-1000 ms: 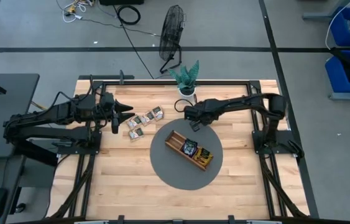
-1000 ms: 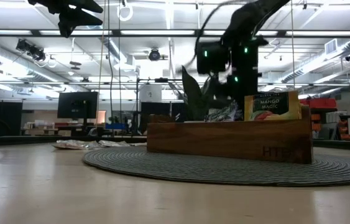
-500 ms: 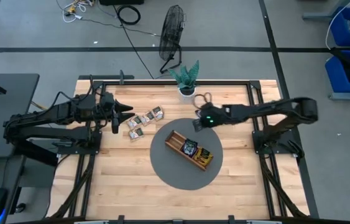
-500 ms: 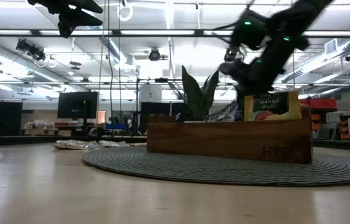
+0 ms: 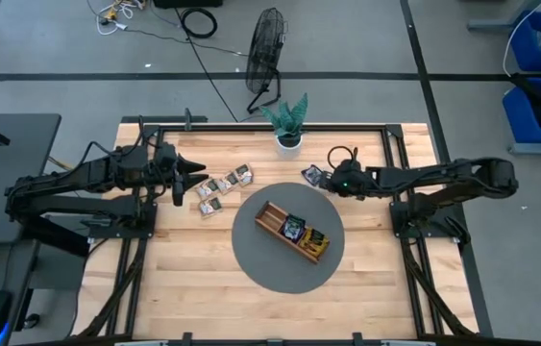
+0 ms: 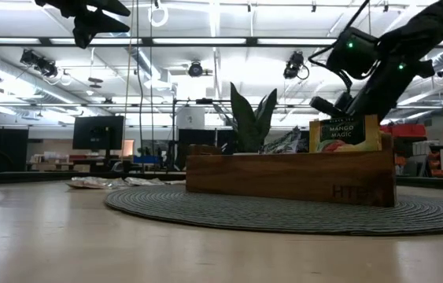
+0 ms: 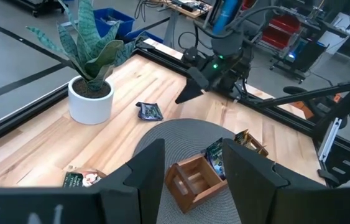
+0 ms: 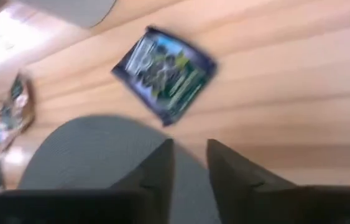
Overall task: Pick & Place Tea
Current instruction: Put the violet tea bag into the middle section of the wooden organizer
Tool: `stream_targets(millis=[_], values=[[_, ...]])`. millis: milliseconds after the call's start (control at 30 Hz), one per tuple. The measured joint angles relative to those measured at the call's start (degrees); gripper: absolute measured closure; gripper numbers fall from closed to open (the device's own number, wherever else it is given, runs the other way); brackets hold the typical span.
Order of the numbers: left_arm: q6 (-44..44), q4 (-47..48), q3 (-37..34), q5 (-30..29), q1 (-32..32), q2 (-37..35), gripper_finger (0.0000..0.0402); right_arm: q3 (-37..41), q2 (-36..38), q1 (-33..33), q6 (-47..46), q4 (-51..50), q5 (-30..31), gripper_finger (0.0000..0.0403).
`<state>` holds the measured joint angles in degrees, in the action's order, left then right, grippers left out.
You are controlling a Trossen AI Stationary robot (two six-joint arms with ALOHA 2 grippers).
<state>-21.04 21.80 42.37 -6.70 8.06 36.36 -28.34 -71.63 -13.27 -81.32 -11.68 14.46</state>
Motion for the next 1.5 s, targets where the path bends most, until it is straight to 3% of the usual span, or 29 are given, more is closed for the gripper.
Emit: stream_targets(millis=[233,400,567,767,967,1100,1233,1500], values=[[-0.41,0.06,0.0,-0.02,0.0,0.0,0.0236,0.0,-2.11,-5.25,2.36,-0.18,0.96,0.0194],[-0.44,0.45,0.0,-0.02,0.01,0.0,0.0236,-0.03,-3.77,-8.74,5.71,4.49,0.43,0.0164],[-0.83,0.92,0.0,-0.02,0.01,0.0,0.0236,-0.07,-5.78,-10.46,9.99,8.05,-0.55,0.0169],[-1.06,1.33,0.0,-0.02,0.02,0.0,0.0236,-0.12,-7.35,-10.4,18.74,21.92,-1.59,0.0195],[-1.0,2.22,0.0,-0.02,0.0,0.0,0.0236,-0.15,-12.94,-11.35,17.79,20.76,-8.91,0.0228],[-1.31,3.15,0.0,-0.02,0.02,0.0,0.0236,-0.28,-15.88,-10.37,19.0,21.74,-9.91,0.0238],[-2.33,3.52,0.0,-0.04,0.01,0.0,0.0236,-3.33,-17.27,-10.26,20.49,12.88,-10.01,0.0243],[-2.71,3.48,0.0,-0.03,0.04,0.0,0.0236,-11.75,-16.72,-10.35,34.05,-5.92,-9.39,0.0257]])
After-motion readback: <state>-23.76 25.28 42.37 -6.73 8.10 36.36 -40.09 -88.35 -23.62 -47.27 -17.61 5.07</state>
